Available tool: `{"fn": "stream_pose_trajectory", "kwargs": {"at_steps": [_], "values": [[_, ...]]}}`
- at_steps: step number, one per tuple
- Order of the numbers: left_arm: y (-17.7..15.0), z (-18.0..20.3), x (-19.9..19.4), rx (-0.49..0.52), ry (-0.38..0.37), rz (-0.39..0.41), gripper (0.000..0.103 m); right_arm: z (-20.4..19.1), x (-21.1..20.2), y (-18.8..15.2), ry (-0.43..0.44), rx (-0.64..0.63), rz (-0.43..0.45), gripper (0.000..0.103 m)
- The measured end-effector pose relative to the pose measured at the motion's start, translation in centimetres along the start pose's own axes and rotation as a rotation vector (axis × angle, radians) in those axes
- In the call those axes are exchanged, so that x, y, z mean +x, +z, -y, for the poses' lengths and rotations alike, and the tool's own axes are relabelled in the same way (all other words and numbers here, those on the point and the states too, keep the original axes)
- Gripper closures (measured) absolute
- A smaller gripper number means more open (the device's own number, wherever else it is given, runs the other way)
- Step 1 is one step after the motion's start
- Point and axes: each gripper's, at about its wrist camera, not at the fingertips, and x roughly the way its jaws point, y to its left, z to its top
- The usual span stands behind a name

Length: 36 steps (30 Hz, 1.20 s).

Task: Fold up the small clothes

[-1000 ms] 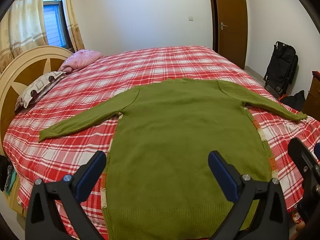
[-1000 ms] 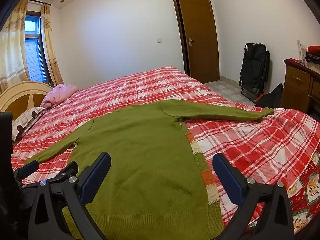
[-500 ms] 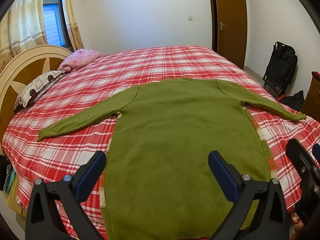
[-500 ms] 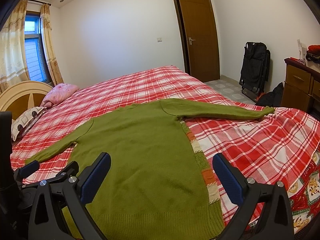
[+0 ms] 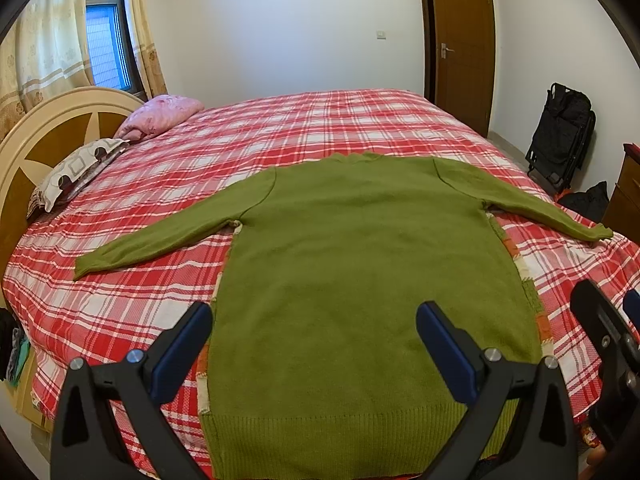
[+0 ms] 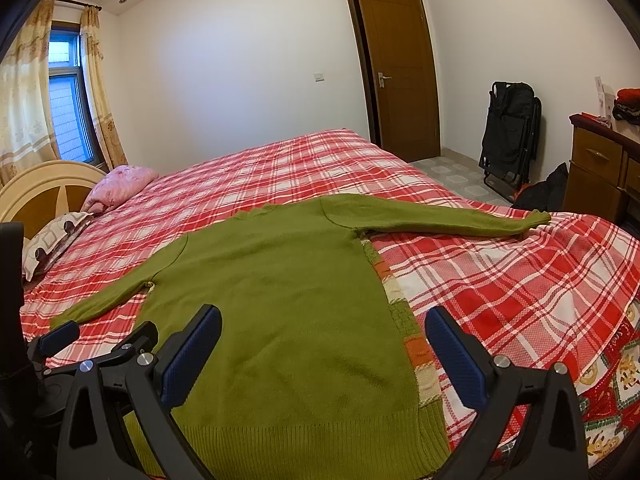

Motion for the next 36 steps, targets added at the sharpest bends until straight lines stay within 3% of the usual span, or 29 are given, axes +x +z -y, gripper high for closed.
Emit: {"fn": "stream_pose_trajectory", "kwargs": {"at_steps": [17, 25, 32, 36], "values": [[-0.2, -0.1, 0.6, -0.002, -0.003, -0.014, 0.0, 0.5, 0.8, 0.2, 0.0, 0.012, -0.015, 0.001], [-0.6, 0.2, 1.8, 0.013, -0.014, -0.031, 0.0, 2.7, 3.1, 0.4, 0.031, 0.071, -0.049, 0.001], [-0.3, -0.5, 4.5, 0.01, -0.037, -0.058, 0.0, 7.8, 5.8, 3.0, -0.008, 0.165, -0.047, 0.001], [0.9, -1.2, 6.2, 0.012, -0.03, -0.056, 0.0, 14.4, 8.2, 6.7, -0.064, 0.316, -0.03, 0.002]]}}
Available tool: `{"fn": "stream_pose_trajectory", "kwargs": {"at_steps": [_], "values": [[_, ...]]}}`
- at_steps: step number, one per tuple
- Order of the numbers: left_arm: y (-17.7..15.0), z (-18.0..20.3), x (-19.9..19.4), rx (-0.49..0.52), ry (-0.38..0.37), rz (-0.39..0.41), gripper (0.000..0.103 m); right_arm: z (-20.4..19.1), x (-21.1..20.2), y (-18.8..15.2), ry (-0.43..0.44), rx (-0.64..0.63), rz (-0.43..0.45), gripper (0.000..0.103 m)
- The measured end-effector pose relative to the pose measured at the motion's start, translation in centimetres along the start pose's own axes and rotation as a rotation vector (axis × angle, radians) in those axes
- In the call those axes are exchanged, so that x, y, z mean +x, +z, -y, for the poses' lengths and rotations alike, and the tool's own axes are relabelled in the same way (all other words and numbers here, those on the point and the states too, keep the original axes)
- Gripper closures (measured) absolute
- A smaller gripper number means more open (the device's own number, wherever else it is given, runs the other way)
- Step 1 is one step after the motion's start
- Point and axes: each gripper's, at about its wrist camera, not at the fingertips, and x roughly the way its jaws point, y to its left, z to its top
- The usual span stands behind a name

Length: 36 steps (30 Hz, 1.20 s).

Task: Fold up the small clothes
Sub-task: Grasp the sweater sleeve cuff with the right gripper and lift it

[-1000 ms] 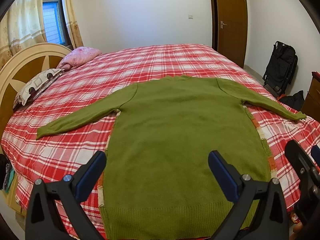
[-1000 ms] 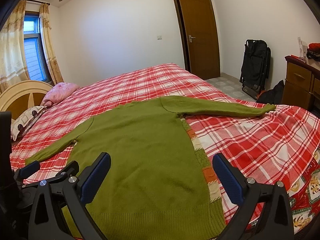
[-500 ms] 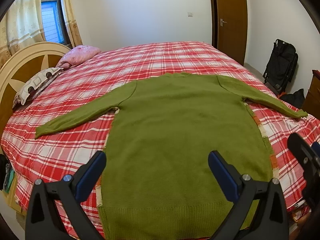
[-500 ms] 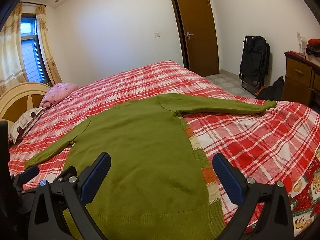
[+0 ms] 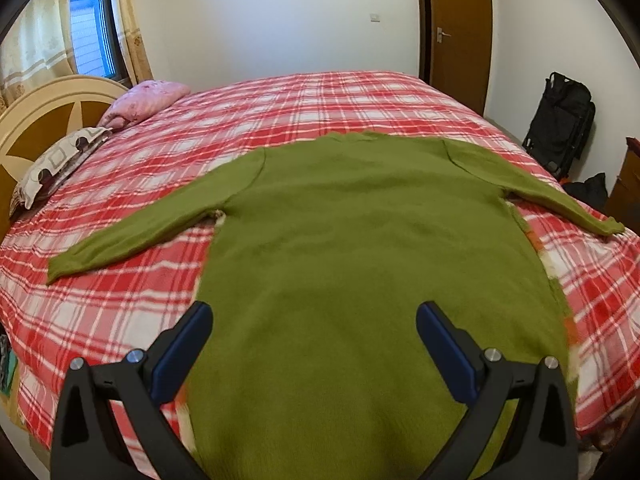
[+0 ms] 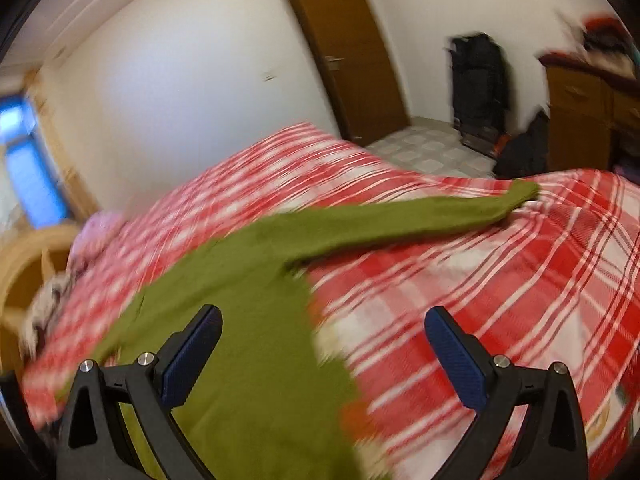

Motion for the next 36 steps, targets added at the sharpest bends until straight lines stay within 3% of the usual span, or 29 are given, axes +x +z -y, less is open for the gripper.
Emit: {"fn": "stream_pose_trajectory", "kwargs": {"at_steps": [2, 4, 5, 7, 11, 15, 19, 22, 24, 25, 27, 30, 36], "values": [[0.6, -0.5, 0.6, -0.002, 0.021, 0.011, 0.0, 3.5, 2.2, 3.1, -0.029, 0.091, -0.021, 0.002], [1.1, -1.0, 1.2, -0.002, 0.037, 0.018, 0.0, 7.6, 4.7, 5.5, -0.084, 0.206, -0.058, 0.01], [1.3, -1.2, 1.5, -0.003, 0.042, 0.017, 0.0, 9.2, 5.8, 6.3, -0.106, 0.254, -0.08, 0.021], [1.6, -1.7, 2.5, -0.014, 0.047, 0.007, 0.0, 12.1, 8.9, 7.4, -0.144, 0.307, -0.142, 0.025], [2.0, -2.2, 4.4, -0.034, 0.051, -0.032, 0.0, 14.9, 13.2, 7.9, -0.257, 0.352, -0.198, 0.026], [2.4, -2.2, 5.7, -0.026, 0.07, -0.057, 0.0, 15.1, 15.3, 9.8, -0.32, 0.337, -0.175, 0.028], [2.8, -2.5, 6.7, -0.031, 0.087, -0.072, 0.0, 17.5, 16.9, 10.7, -0.377, 0.447, -0.188, 0.036], [3.0, -3.0, 7.5, -0.053, 0.091, -0.088, 0.0, 17.3, 17.5, 11.2, -0.406, 0.397, -0.176, 0.042], [3.1, -3.1, 8.0, -0.063, 0.088, -0.103, 0.0, 17.5, 18.2, 11.1, -0.422, 0.369, -0.201, 0.086], [3.1, -3.1, 8.3, -0.065, 0.087, -0.11, 0.0, 18.0, 18.7, 10.8, -0.418, 0.376, -0.224, 0.094], [2.9, -3.1, 8.5, -0.066, 0.085, -0.119, 0.0, 18.9, 19.0, 10.3, -0.417, 0.394, -0.241, 0.099], [2.8, -3.0, 8.4, -0.06, 0.082, -0.118, 0.0, 18.2, 18.0, 10.5, -0.396, 0.343, -0.198, 0.099], [3.0, -4.1, 7.8, -0.087, 0.079, -0.097, 0.0, 10.2, 13.2, 13.6, -0.327, 0.108, -0.05, 0.099]]}}
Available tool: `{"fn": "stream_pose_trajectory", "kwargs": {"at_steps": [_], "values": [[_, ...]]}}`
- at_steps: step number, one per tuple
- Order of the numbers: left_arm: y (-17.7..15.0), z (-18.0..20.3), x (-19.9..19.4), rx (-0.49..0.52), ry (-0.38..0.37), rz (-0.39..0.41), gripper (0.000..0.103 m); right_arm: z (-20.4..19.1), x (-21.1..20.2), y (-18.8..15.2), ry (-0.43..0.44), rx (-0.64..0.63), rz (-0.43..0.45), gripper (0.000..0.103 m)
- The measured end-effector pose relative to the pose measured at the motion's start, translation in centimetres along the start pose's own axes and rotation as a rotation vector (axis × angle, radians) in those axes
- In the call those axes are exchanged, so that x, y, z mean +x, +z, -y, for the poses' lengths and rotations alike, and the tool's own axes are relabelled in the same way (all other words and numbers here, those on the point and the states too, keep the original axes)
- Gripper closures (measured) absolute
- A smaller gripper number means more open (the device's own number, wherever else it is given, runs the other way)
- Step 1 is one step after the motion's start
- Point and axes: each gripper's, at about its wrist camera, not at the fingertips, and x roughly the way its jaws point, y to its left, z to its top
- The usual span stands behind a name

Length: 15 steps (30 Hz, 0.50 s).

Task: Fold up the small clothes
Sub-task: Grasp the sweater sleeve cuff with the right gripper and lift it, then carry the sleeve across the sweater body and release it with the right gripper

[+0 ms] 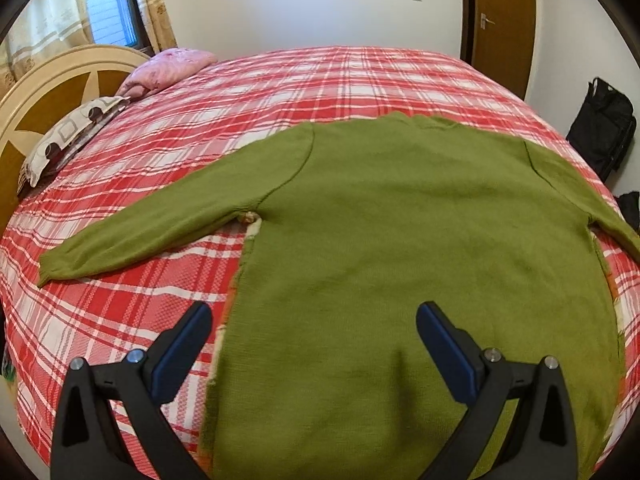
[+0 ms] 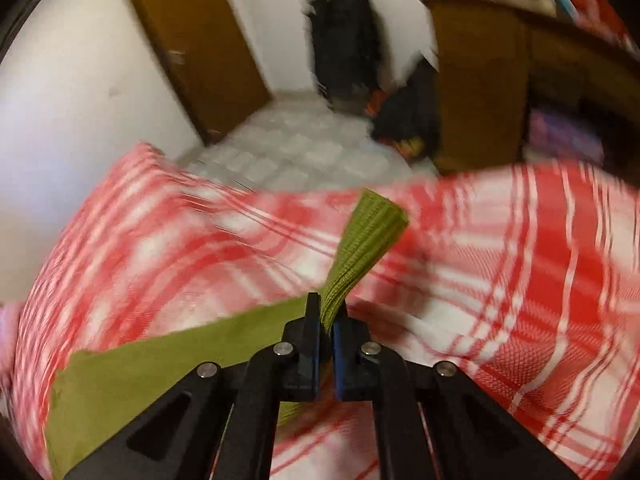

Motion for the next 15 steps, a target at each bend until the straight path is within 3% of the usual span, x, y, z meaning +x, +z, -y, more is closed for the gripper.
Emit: {"fn": "stream_pose_trajectory", "kwargs": {"at_steps": [4, 7, 10, 15], "values": [[0.2, -1.7, -0.6, -0.043, 0.003, 0.025, 0.0, -8.3, -6.1, -0.2, 0.109, -0.214, 0.1, 0.099], [0.4, -3.4, -1.0, -0.082, 0.009, 0.039, 0.0, -15.8, -9.5, -2.6, 0.223, -0.378, 0.128, 0.099], [0.4, -5.4, -1.4, -0.119, 0.03, 0.055, 0.0, -23.5, -12.0, -6.9, 0.342, -0.549, 0.136, 0.099], [0.2, -8.4, -1.9, -0.167, 0.062, 0.077, 0.0, -33.7, -13.0, -16.4, 0.465, -0.758, 0.106, 0.099]]}}
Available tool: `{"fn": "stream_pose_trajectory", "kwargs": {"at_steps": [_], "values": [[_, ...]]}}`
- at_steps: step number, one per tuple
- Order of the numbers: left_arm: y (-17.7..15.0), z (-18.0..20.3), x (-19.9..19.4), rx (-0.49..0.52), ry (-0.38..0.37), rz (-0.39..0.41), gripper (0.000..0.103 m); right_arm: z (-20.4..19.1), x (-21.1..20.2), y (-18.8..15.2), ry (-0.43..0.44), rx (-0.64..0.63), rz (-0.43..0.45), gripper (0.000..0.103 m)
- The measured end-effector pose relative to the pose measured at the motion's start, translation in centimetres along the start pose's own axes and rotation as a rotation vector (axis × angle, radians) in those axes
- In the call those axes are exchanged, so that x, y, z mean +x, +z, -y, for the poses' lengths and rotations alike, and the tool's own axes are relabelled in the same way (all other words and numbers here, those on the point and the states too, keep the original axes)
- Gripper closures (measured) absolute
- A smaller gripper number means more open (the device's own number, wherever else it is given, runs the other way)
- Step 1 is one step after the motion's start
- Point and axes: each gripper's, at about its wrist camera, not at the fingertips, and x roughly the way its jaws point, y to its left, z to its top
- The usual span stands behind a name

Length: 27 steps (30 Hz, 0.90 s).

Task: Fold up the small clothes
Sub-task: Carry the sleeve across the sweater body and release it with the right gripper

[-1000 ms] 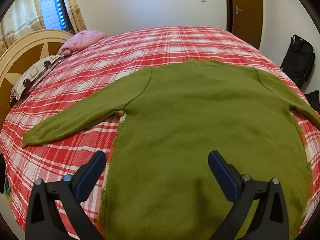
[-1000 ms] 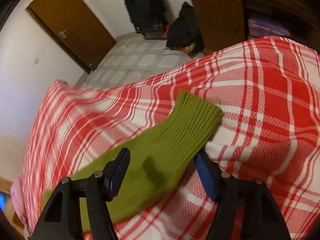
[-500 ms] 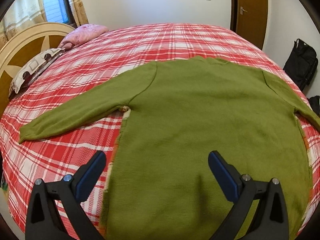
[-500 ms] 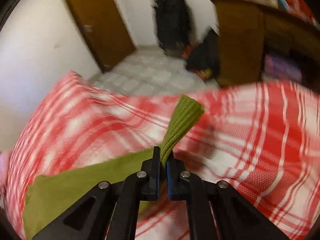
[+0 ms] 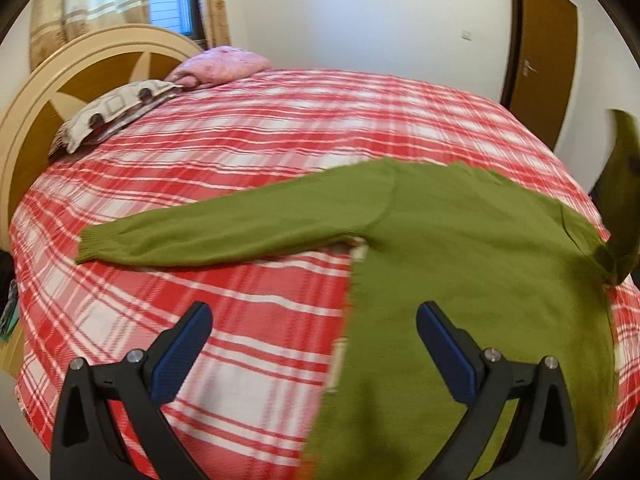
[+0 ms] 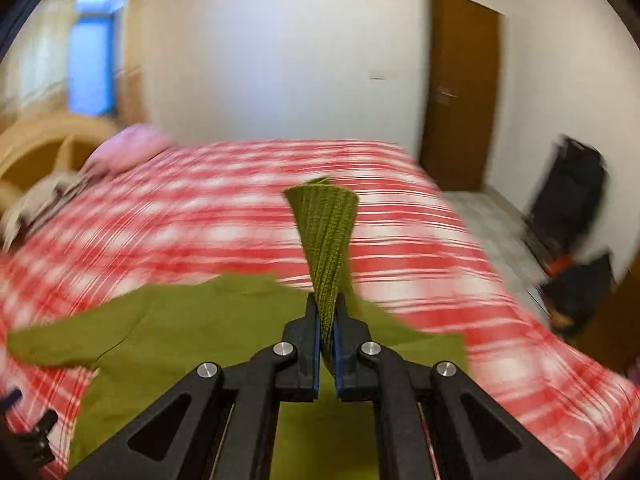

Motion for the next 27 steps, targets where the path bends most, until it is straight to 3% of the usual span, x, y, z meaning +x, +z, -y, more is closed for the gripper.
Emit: {"fn": "stream_pose_trajectory", "kwargs": {"at_steps": [6, 14, 16, 18, 20, 23, 25, 27], "values": [[-0.2, -3.7, 0.5, -0.048, 0.052, 0.001, 0.0, -11.1, 5.8, -4.2, 0.13, -0.112, -0.097, 0.099], [-0.5, -6.2, 2.2, -0.083, 0.079, -0.026, 0.0, -16.8, 10.3, -7.9, 0.131, -0.214, -0.202, 0.096], [-0.6, -6.4, 2.3, -0.085, 0.082, -0.028, 0.0, -17.4, 11.1, -8.6, 0.2, -0.223, -0.263, 0.087], [-0.6, -6.6, 2.6, -0.093, 0.081, -0.038, 0.0, -17.1, 11.1, -8.5, 0.3, -0.181, -0.272, 0.054], [-0.7, -6.8, 2.9, -0.096, 0.076, -0.046, 0.0, -16.2, 10.5, -8.3, 0.429, -0.091, -0.279, 0.041], [-0.8, -6.7, 2.8, -0.084, 0.084, -0.044, 0.0, -15.0, 9.6, -7.6, 0.544, 0.021, -0.268, 0.041], [-0.7, -6.9, 2.7, -0.077, 0.099, -0.034, 0.0, -13.7, 8.6, -6.8, 0.516, 0.082, -0.199, 0.042], [-0.7, -7.9, 3.0, -0.101, 0.104, -0.04, 0.0, -13.0, 8.7, -6.3, 0.445, 0.1, -0.184, 0.069]]}}
